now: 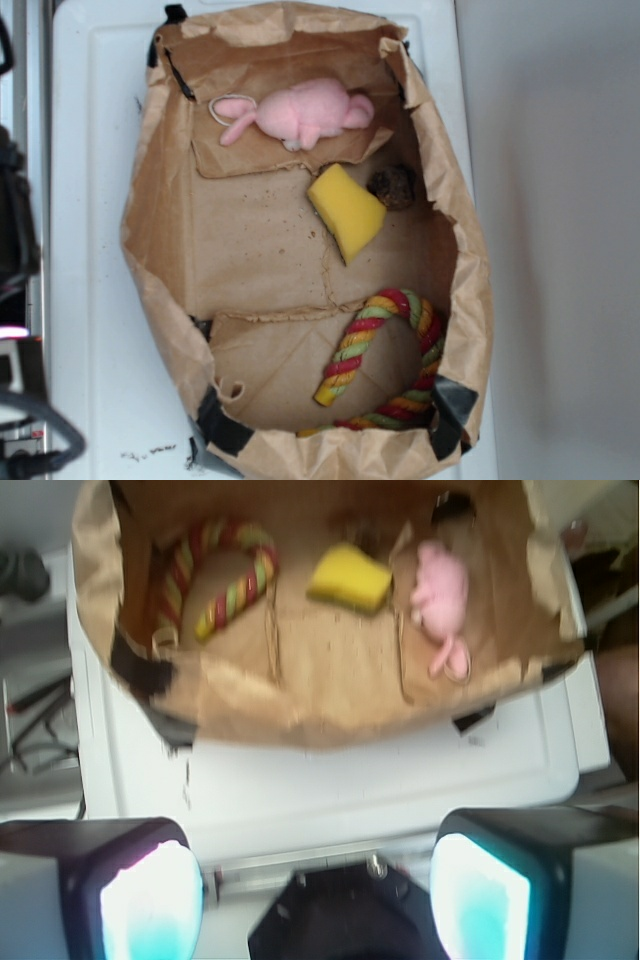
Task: Grab the rock.
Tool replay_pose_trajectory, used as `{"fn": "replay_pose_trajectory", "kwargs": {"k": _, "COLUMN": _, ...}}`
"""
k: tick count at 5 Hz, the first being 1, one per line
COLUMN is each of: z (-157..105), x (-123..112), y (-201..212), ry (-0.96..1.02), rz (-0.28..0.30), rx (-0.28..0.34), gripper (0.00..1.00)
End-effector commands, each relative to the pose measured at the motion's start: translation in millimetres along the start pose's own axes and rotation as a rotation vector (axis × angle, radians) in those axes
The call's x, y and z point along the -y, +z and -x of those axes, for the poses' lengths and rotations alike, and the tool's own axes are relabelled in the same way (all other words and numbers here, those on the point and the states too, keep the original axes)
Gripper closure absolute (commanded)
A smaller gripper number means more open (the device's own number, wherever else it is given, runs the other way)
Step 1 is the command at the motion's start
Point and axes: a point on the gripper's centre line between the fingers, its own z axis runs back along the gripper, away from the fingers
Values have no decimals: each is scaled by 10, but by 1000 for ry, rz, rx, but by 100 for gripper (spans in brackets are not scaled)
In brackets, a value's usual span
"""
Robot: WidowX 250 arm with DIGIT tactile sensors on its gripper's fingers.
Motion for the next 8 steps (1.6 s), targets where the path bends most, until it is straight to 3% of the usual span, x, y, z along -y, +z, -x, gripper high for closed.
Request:
{"fn": "replay_pose_trajectory", "kwargs": {"k": 1, "z": -294, "x": -16, "y": 3, "ry": 23, "rz": 28, "rx": 85, "gripper": 0}}
{"fn": "replay_pose_trajectory", "kwargs": {"k": 3, "z": -509, "x": -122, "y": -192, "ry": 71, "rz": 31, "rx": 118, "gripper": 0}}
{"fn": "replay_pose_trajectory", "kwargs": {"k": 4, "z": -611, "x": -171, "y": -337, "ry": 116, "rz": 32, "rx": 170, "gripper": 0}}
{"fn": "replay_pose_trajectory", "kwargs": {"k": 5, "z": -708, "x": -197, "y": -460, "ry": 136, "rz": 45, "rx": 195, "gripper": 0}}
{"fn": "replay_pose_trajectory", "kwargs": {"k": 6, "z": -796, "x": -177, "y": -589, "ry": 170, "rz": 86, "rx": 182, "gripper": 0}}
{"fn": "replay_pose_trajectory", "kwargs": {"k": 7, "z": -888, "x": -163, "y": -678, "ry": 191, "rz": 75, "rx": 186, "gripper": 0}}
{"fn": "replay_pose_trajectory", "kwargs": {"k": 8, "z": -908, "x": -225, "y": -702, "ry": 172, "rz": 12, "rx": 203, "gripper": 0}}
